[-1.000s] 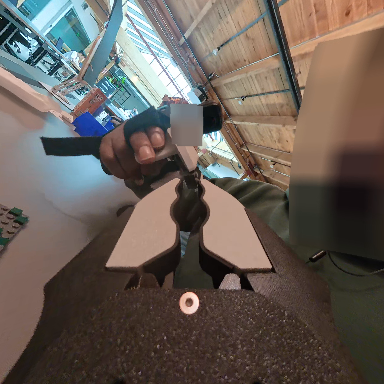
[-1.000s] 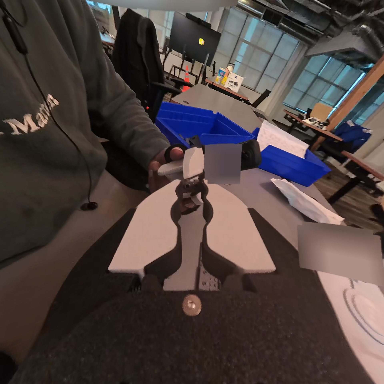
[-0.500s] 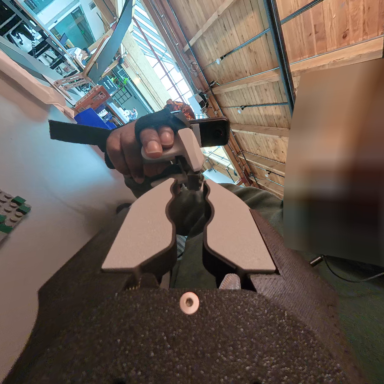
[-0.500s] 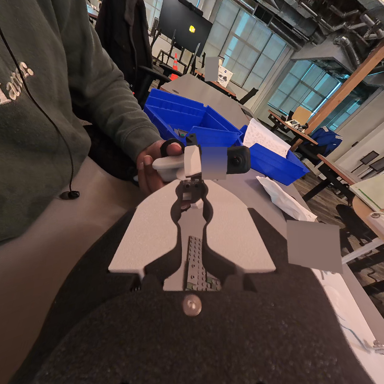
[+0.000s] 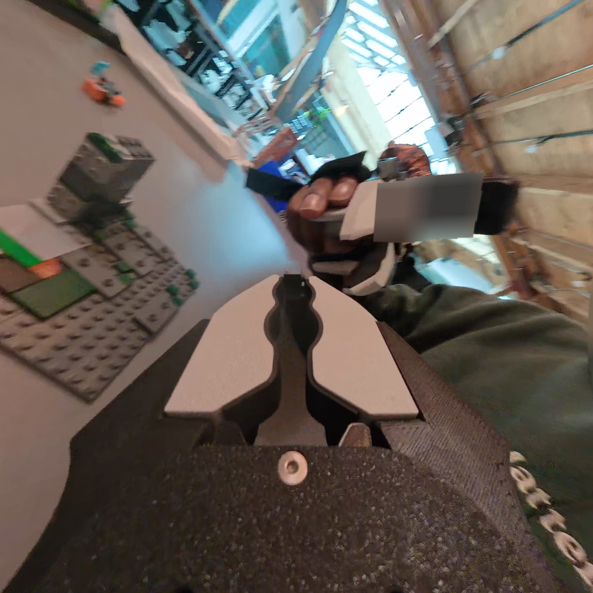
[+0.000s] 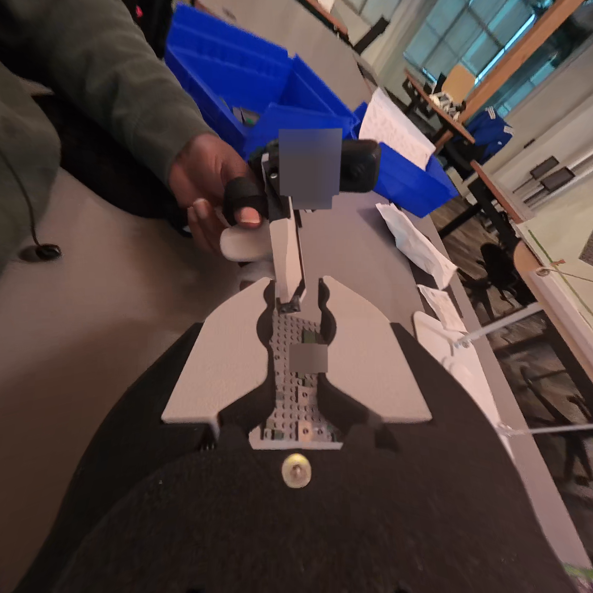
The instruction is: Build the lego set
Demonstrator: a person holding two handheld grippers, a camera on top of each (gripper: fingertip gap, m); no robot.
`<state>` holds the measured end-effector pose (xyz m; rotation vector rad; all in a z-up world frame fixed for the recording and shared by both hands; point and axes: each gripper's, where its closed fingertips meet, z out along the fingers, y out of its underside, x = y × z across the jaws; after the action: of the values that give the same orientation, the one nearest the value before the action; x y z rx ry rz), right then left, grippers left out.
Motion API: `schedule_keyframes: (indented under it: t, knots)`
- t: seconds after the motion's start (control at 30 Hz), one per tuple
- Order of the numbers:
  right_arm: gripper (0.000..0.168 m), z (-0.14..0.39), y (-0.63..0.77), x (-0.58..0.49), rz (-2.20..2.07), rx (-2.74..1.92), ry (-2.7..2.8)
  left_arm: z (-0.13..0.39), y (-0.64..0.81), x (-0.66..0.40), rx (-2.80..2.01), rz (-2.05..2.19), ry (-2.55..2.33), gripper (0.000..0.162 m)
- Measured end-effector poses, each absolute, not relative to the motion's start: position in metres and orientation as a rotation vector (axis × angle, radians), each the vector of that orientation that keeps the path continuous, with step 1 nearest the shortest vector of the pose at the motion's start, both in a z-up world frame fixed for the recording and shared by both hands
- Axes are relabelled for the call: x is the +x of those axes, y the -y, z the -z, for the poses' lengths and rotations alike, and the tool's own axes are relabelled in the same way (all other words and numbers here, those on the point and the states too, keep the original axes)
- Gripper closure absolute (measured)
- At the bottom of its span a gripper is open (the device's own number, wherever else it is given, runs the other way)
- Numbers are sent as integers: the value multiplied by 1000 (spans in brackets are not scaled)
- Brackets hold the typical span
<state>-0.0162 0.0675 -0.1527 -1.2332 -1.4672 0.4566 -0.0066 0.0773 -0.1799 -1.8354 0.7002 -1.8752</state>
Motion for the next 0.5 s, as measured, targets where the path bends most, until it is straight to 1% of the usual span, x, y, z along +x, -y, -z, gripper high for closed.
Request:
schedule_keyframes:
  t: [0.37, 0.5]
  knots:
    - [141, 201, -86, -17, 87, -1360, 1629, 199, -82, -5, -1946, 1575, -751, 151]
    - [146, 203, -91, -20, 230, -1343, 1610, 201, -85, -6, -1961, 1522, -739, 151]
